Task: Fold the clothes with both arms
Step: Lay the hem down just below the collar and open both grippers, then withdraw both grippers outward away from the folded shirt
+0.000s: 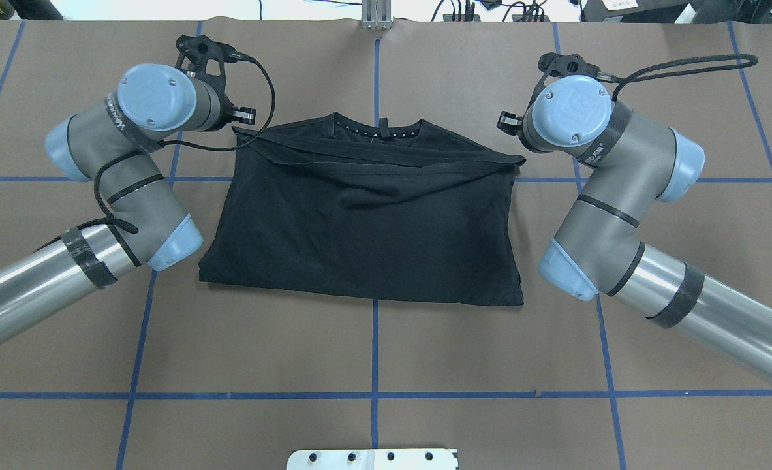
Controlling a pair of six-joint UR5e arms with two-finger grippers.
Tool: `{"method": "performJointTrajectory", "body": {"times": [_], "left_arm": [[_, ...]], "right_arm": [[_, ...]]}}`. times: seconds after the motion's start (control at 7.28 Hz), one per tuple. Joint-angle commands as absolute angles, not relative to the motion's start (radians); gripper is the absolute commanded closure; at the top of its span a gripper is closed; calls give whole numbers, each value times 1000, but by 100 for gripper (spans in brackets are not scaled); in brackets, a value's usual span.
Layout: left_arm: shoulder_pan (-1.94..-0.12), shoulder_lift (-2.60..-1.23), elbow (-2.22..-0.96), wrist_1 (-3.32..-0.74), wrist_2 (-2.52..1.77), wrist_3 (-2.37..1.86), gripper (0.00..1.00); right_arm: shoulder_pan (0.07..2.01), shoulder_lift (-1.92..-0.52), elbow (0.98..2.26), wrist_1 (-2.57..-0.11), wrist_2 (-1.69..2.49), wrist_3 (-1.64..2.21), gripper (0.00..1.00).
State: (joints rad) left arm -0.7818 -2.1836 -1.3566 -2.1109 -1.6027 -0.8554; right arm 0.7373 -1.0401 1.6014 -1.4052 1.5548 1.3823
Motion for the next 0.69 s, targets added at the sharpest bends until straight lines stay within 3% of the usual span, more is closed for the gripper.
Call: {"method": "performJointTrajectory", "body": {"times": [0.0,0.27,0.55], "left_arm": [[-814,-2116,-1444,-2171,-1718,-808,0],[-811,-1929,-1695,-2175,-1764,-805,0],[-772,-1830,-1794,-2177,-1833,-822,0]], "right_arm": [[787,-1042,1630,-1404,1659,1242,0],[798,-1093,1748,-1405,1733,1221,0],[798,-1175,1851,-1404,1778,1204,0]]}}
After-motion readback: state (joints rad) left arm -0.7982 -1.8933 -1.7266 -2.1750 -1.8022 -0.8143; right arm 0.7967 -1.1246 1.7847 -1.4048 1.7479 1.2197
